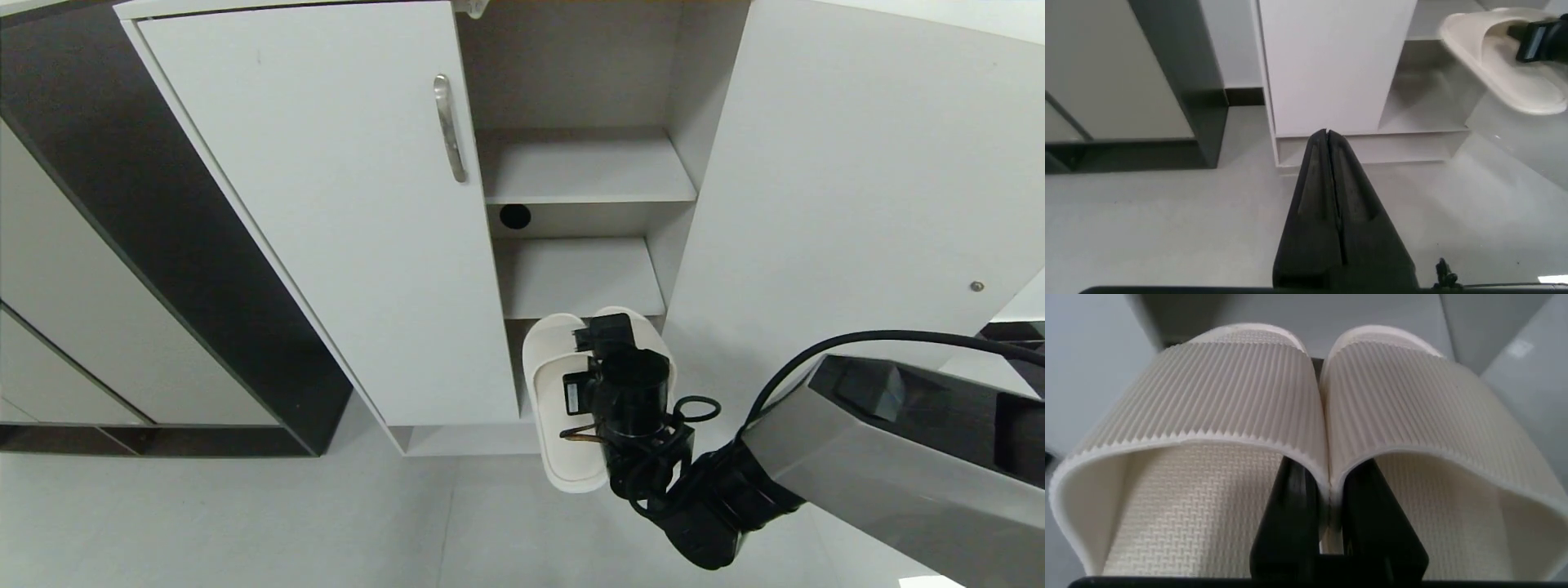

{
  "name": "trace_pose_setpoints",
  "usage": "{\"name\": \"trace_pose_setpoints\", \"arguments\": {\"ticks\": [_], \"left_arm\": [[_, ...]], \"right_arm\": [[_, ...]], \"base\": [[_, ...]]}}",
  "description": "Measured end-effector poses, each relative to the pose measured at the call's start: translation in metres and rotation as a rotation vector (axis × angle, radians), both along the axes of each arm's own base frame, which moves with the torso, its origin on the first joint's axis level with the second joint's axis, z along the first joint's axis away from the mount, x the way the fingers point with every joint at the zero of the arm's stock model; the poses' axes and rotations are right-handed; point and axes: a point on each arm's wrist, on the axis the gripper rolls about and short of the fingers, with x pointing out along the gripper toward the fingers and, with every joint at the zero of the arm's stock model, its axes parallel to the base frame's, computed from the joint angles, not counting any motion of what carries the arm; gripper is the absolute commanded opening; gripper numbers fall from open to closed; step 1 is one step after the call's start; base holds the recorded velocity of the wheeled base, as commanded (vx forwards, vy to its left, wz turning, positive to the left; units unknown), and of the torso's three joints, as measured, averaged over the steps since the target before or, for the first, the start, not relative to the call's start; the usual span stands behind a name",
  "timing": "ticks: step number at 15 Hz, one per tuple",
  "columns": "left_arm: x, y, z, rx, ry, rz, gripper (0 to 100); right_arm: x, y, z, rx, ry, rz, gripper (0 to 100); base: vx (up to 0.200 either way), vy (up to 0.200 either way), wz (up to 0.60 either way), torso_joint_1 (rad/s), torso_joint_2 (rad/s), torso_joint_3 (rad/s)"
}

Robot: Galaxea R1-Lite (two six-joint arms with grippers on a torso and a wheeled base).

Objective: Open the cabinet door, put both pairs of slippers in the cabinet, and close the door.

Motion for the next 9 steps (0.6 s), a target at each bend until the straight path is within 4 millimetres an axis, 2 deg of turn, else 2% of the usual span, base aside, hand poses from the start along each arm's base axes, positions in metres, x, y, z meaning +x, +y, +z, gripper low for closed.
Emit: {"name": "trace_pose_setpoints", "arguments": {"ticks": [2, 9], "left_arm": [[0.0, 0.0, 0.0, 0.001, 0.0, 0.002, 0], [0.0, 0.0, 0.0, 0.002, 0.0, 0.001, 0]], "right_arm": [[0.003, -0.002, -0.003, 0.0, 0.004, -0.006, 0], [0.007, -0.003, -0.013, -0.015, 0.018, -0.015, 0]], "base": [[0.0, 0.0, 0.0, 0.0, 0.0, 0.0], [0.2, 0.0, 0.0, 0.002, 0.0, 0.004]]}}
